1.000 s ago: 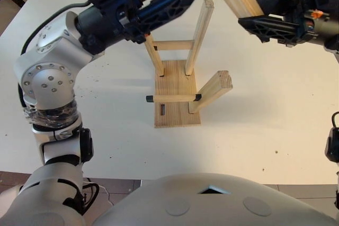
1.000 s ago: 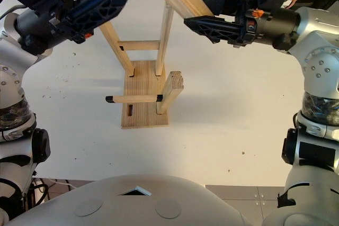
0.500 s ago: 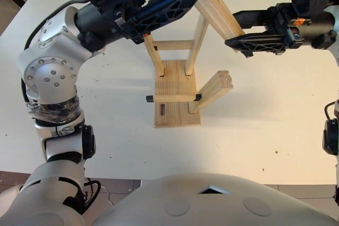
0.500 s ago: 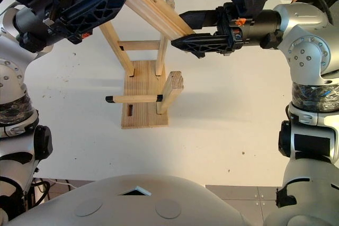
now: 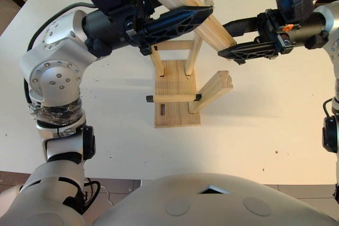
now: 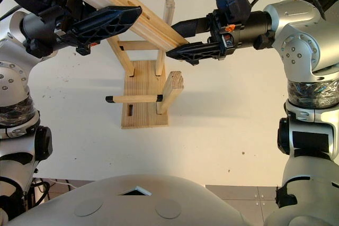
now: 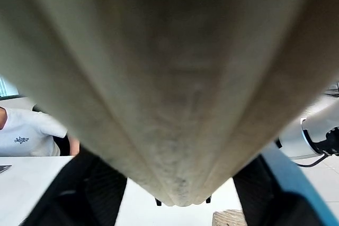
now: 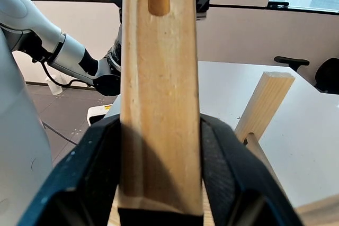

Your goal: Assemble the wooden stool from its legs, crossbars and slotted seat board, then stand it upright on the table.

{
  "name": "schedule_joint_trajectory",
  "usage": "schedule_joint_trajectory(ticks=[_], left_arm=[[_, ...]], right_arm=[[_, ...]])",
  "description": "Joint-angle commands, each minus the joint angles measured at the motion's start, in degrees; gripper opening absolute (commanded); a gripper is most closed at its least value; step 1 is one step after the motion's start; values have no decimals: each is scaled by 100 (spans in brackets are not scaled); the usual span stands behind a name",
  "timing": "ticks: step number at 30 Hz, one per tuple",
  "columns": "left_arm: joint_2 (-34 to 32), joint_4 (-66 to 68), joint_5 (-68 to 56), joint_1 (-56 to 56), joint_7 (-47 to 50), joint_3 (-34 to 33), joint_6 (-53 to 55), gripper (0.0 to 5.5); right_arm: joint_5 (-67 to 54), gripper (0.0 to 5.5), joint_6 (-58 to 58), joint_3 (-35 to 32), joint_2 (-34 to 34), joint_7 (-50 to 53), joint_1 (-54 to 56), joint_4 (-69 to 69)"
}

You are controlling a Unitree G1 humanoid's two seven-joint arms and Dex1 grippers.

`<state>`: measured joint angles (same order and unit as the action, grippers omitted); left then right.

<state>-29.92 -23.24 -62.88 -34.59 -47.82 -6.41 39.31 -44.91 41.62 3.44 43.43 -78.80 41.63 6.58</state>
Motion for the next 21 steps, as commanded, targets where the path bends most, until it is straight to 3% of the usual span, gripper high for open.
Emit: schedule_joint_trajectory(ticks=[1,7,8,13,16,21], left_arm=[[-147,-166,-116,192,-292,-67,43,222],[-223,-77,-14,271,-472,-38,-38,207],[-206,-24,-7,247,-446,-50,-62,207],[47,366,-46,-123,-40,-276,-221,206],[89,597,80,-408,226,-490,-379,205],[-1038,798,-44,-562,-75,-1267,-32,205]], right_arm=[[86,206,40,44,65,-141,232,-46],[284,206,-74,17,-38,30,356,-137],[388,244,-142,32,-70,116,365,-163],[848,321,-521,150,-28,212,122,-212],[923,327,-579,-12,40,331,-65,-134],[676,327,-390,-898,424,675,-862,315]])
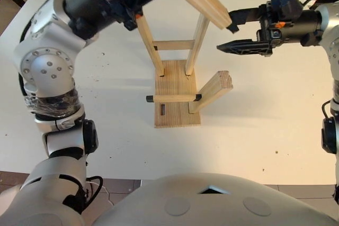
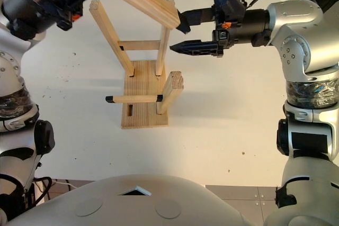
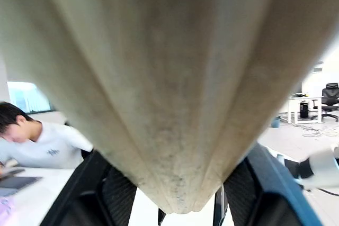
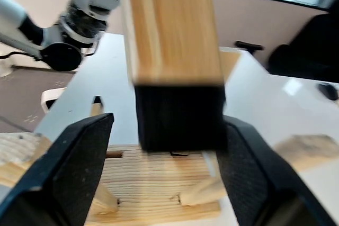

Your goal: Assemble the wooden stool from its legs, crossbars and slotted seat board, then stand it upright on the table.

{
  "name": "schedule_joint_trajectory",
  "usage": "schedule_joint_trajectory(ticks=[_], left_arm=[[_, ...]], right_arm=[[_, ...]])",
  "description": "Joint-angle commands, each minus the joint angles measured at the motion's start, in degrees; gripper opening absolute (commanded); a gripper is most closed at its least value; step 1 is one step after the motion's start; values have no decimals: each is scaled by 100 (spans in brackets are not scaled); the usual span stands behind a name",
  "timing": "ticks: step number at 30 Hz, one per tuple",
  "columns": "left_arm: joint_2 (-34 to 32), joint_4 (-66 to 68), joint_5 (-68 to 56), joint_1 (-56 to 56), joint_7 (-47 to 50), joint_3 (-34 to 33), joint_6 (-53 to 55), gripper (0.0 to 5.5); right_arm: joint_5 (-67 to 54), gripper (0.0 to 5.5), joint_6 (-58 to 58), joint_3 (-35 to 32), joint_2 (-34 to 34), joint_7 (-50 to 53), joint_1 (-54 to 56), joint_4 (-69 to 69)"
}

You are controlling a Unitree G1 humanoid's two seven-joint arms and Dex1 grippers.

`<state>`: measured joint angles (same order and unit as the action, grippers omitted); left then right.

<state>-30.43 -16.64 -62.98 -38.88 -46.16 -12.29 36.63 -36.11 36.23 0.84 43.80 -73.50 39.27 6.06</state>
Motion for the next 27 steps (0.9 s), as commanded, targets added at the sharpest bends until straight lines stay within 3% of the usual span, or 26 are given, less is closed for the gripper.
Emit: schedule_joint_trajectory(ticks=[1,5,11,14,20,27], left_arm=[[-1251,144,-63,-29,-412,-806,338,205],[-2028,140,170,567,-764,-1336,420,205],[-2192,-524,1044,2534,-1429,-1795,-190,205],[-2050,64,1535,3236,-2136,-1812,-873,205],[-1478,32,1353,3862,-2372,-1872,-1314,205],[-609,-285,2033,5181,-2502,-1252,-2193,205]], right_arm=[[-239,327,173,-812,472,184,-833,462],[-410,327,275,-1594,728,387,-1772,807],[-671,327,495,-2798,799,777,-3180,1494],[-893,327,596,-3247,732,954,-3652,1808],[-1017,327,541,-3031,745,1131,-3622,1794],[-1062,327,556,-2611,970,982,-3274,1506]])
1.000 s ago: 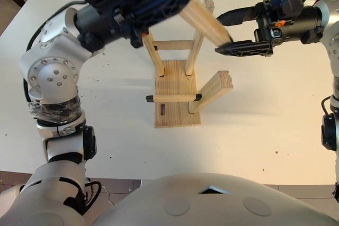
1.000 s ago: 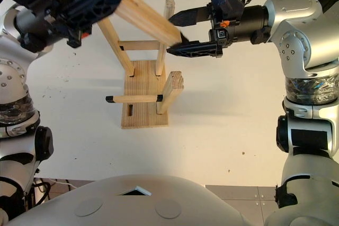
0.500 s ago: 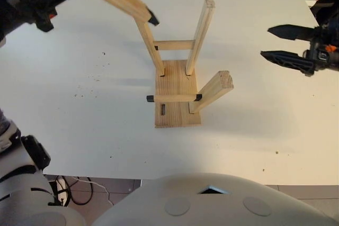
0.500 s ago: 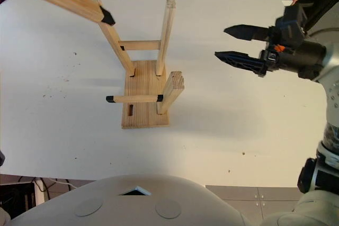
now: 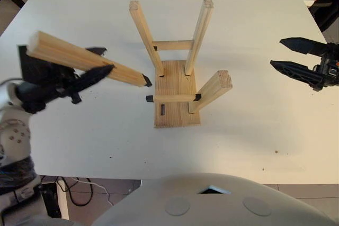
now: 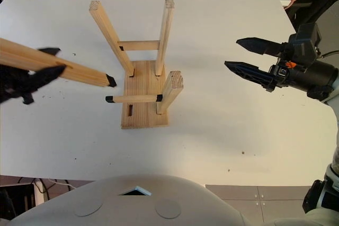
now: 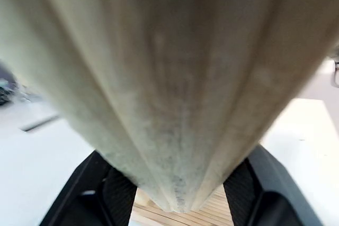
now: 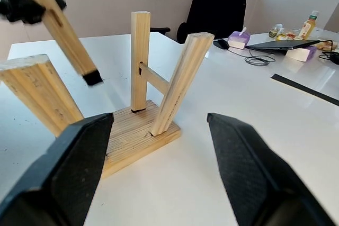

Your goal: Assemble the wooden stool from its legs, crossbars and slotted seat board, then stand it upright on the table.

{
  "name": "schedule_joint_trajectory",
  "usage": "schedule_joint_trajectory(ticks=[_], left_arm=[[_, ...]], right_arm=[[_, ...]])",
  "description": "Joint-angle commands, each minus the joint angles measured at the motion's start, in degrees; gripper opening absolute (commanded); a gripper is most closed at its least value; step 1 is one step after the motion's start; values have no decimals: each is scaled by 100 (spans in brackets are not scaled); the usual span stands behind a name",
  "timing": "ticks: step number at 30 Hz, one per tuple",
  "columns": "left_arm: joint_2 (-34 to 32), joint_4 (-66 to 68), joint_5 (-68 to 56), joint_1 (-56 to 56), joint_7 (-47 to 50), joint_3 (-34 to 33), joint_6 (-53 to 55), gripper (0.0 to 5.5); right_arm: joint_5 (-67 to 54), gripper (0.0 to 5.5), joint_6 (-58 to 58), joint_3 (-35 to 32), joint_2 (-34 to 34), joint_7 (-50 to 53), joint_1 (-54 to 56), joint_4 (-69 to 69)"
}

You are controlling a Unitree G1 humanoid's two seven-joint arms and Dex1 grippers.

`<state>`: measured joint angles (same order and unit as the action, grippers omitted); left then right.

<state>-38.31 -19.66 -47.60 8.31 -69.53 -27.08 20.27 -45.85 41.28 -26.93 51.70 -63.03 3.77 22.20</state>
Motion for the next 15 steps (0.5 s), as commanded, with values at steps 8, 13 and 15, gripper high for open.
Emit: schedule_joint_trajectory(ticks=[8,13,15], left_arm=[[511,-287,578,676,98,655,-814,205],[596,-526,588,872,175,907,-853,205],[582,-494,717,984,106,987,-988,205]], right_arm=[[-110,327,9,499,323,-209,671,-378],[-85,327,-37,635,343,-257,761,-438],[-62,327,-71,678,361,-291,794,-486]])
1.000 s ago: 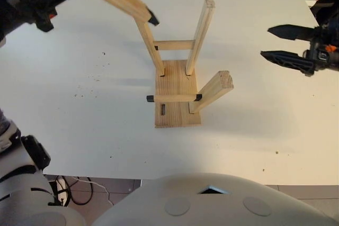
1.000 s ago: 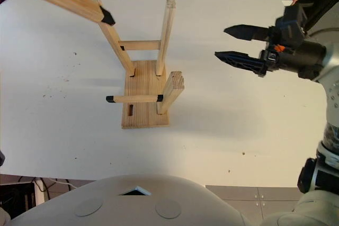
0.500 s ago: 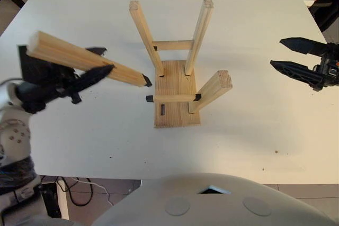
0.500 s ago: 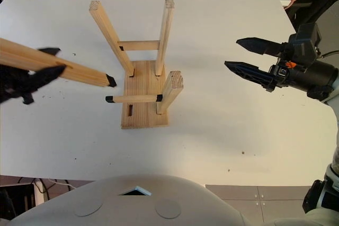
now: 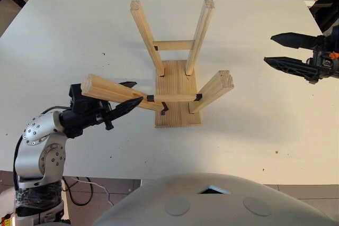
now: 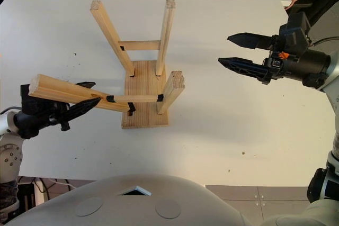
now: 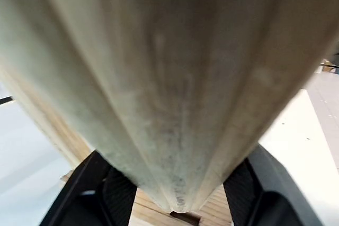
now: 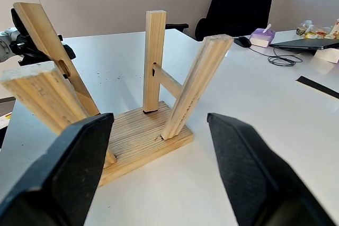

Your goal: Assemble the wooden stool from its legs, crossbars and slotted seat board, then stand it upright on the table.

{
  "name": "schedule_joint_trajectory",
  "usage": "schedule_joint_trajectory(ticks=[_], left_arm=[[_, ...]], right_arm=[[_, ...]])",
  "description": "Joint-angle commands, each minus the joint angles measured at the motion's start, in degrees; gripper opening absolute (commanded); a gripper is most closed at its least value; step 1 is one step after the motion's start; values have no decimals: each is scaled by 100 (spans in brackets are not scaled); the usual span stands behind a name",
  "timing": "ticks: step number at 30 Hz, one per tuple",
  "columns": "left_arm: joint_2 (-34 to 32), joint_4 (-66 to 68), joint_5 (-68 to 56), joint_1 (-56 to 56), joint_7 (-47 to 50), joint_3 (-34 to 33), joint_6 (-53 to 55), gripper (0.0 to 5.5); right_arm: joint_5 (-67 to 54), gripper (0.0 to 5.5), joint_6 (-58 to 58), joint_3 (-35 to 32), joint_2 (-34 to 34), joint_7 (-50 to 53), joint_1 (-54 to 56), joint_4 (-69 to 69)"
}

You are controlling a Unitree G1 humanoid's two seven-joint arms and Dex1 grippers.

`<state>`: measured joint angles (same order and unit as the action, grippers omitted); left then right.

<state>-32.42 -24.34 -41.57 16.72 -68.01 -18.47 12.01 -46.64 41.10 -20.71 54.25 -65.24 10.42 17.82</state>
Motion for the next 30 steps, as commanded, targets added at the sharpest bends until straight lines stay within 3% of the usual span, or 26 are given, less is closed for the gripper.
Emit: schedule_joint_trajectory(ticks=[1,8,20,30], left_arm=[[-25,19,202,177,-97,165,-254,205],[-187,150,470,153,-207,300,-710,205],[-978,50,58,-470,-504,179,-376,205],[-1117,396,359,-137,-963,366,-554,205]], right_arm=[[26,327,-64,76,109,-77,144,-57],[123,327,-162,191,102,-130,192,-82],[210,327,-351,66,56,-76,-346,226],[176,327,-380,73,31,-23,-454,352]])
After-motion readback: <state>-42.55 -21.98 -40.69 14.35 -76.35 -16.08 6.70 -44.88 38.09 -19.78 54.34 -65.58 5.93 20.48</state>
